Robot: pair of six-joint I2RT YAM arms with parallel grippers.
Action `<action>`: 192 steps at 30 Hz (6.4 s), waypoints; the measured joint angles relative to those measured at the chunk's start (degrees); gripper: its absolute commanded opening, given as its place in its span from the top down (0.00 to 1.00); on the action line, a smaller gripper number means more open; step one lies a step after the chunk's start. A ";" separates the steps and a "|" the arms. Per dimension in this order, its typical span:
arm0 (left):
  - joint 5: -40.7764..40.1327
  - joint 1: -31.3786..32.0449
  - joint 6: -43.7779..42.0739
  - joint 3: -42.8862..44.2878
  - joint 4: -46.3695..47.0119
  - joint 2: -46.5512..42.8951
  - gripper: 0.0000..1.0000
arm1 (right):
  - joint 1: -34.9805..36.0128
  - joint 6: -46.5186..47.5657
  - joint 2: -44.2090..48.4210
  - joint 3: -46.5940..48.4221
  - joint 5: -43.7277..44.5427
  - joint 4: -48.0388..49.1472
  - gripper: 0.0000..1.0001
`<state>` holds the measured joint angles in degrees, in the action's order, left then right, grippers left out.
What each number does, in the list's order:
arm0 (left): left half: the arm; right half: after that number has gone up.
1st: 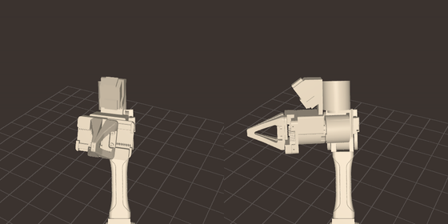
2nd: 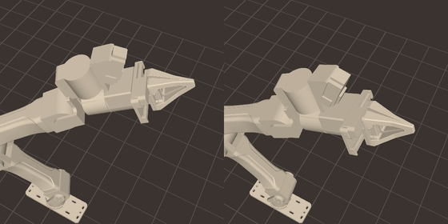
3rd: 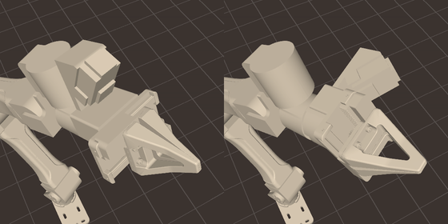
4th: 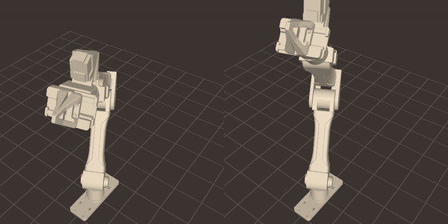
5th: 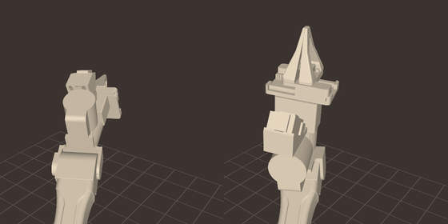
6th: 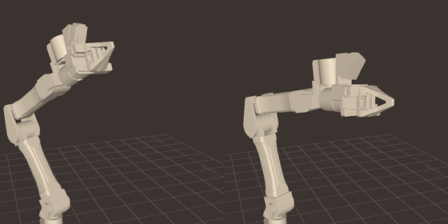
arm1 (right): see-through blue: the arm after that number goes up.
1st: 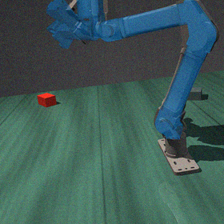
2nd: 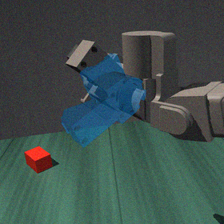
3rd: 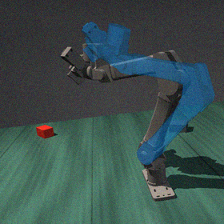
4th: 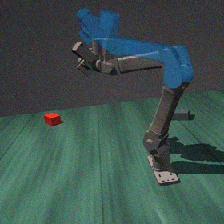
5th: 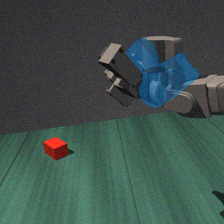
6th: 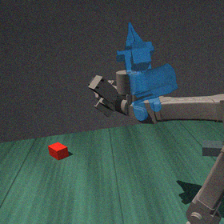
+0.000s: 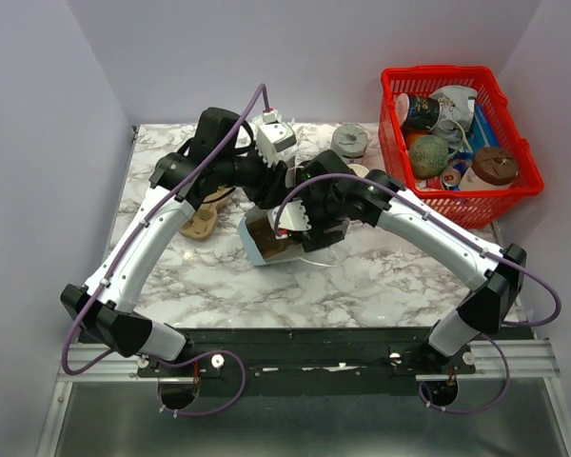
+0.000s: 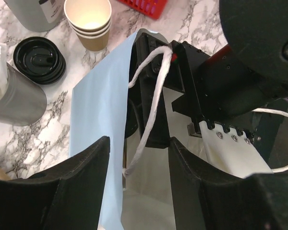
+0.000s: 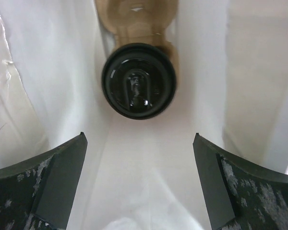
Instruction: Pack the takeout coffee
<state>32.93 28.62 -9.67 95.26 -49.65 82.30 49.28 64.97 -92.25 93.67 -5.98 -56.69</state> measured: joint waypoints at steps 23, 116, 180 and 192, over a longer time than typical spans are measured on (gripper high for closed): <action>1.42 -0.48 1.36 14.62 0.26 0.37 0.35 | 0.57 1.05 5.77 4.85 5.86 8.13 0.00; 23.54 -29.35 44.26 7.10 36.15 36.02 0.68 | -15.54 -33.83 8.87 -1.38 4.96 26.10 0.14; 37.24 -29.14 66.14 12.85 61.72 7.15 1.00 | -21.03 -38.53 1.05 9.60 8.70 31.91 0.07; 40.02 -21.77 58.25 11.58 52.48 -0.81 1.00 | -23.58 -40.79 -0.02 9.33 9.73 32.63 0.07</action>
<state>72.95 6.85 48.58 106.85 2.83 81.49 25.69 24.18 -92.27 103.00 3.75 -24.05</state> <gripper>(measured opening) 0.008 0.933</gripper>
